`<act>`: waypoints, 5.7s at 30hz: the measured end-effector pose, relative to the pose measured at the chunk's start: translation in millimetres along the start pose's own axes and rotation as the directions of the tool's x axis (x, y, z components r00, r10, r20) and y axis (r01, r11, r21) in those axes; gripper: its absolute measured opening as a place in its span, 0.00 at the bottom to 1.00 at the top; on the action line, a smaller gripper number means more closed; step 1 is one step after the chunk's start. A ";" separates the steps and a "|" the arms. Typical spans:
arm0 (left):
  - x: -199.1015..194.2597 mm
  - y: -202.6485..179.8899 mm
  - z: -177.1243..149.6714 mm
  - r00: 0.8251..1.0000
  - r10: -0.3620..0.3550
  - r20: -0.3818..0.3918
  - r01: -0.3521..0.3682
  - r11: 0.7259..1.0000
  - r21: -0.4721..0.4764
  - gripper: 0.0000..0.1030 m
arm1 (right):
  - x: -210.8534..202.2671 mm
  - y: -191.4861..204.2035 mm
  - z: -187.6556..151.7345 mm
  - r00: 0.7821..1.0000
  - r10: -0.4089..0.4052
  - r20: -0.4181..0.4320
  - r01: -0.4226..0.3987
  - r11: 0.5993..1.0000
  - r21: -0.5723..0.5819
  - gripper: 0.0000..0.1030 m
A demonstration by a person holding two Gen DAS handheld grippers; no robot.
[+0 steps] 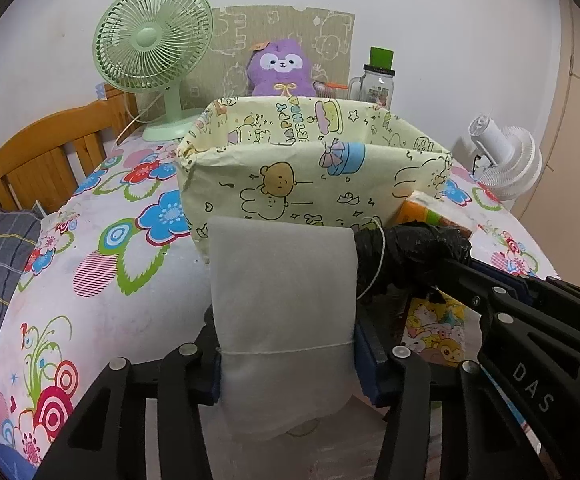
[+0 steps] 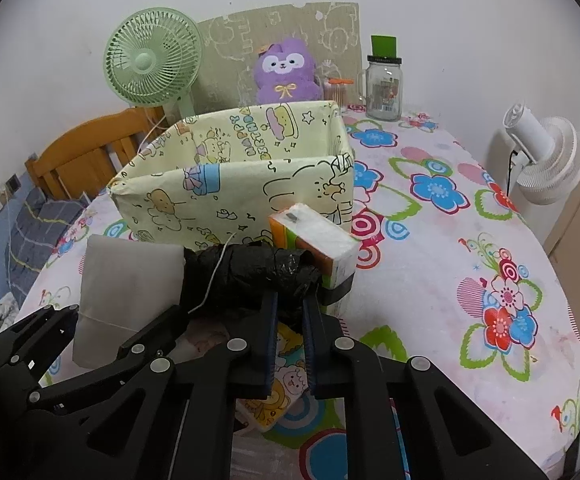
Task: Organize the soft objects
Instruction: 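Close left tool on the white cloth while right tool closes on the black bundle, then lift the white cloth with left tool while right tool carries the black bundle toward the basket, then lower both items into the basket and open both tools, then withdraw both tools from the basket back over the remaining items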
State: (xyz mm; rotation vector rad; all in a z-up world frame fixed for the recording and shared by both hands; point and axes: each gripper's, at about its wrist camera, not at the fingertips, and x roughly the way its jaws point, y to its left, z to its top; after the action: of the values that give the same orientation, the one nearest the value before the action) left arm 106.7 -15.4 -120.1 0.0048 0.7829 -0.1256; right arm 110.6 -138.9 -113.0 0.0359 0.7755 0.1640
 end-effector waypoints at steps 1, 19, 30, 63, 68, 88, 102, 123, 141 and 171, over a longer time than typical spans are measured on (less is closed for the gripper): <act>-1.3 0.0 0.0 1.000 -0.002 0.003 0.002 1.000 0.000 0.49 | -2.0 -0.1 0.1 1.000 0.000 0.004 0.000 1.000 0.000 0.14; -34.7 -2.6 2.9 0.997 -0.008 0.071 0.008 1.000 -0.001 0.48 | -42.5 1.0 3.4 0.996 -0.016 0.092 0.015 1.000 0.003 0.13; -58.4 -9.2 8.1 0.993 -0.019 0.114 0.019 1.000 0.001 0.48 | -67.9 1.2 6.7 0.991 -0.021 0.136 0.022 1.000 -0.004 0.13; -60.6 -3.3 45.0 0.984 -0.038 0.175 0.043 0.999 -0.025 0.47 | -69.7 7.9 41.9 0.978 -0.019 0.209 0.024 1.000 -0.020 0.14; -54.8 -1.2 53.0 0.983 -0.032 0.180 0.038 0.999 -0.025 0.47 | -62.8 7.8 49.2 0.976 -0.021 0.216 0.026 0.999 -0.020 0.14; -35.1 0.8 91.4 0.976 -0.024 0.219 0.027 1.000 -0.010 0.47 | -41.0 -0.3 83.8 0.967 -0.014 0.255 0.019 1.000 -0.019 0.14; -8.0 6.2 119.3 0.978 -0.027 0.206 0.028 1.000 0.002 0.47 | -8.7 -4.8 107.7 0.970 0.001 0.244 -0.001 1.000 0.001 0.14; 38.2 26.2 120.5 0.996 0.027 0.090 -0.024 0.999 -0.027 0.66 | 44.2 -1.3 114.2 0.987 -0.050 0.151 0.055 0.998 -0.031 0.30; 16.7 36.1 115.8 0.992 0.065 0.108 -0.057 0.996 -0.070 0.76 | 13.2 -7.1 106.7 0.983 -0.073 0.168 0.075 0.997 -0.001 0.64; -46.7 22.5 87.2 0.981 0.058 0.184 -0.053 0.998 -0.033 0.94 | -62.1 -15.4 75.7 0.964 -0.083 0.251 0.088 0.996 -0.007 0.83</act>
State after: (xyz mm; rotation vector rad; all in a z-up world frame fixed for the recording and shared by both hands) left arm 137.8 7.7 -26.3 -0.0111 0.5983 -0.0608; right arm 122.1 -162.0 -17.3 0.0057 0.5221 0.0823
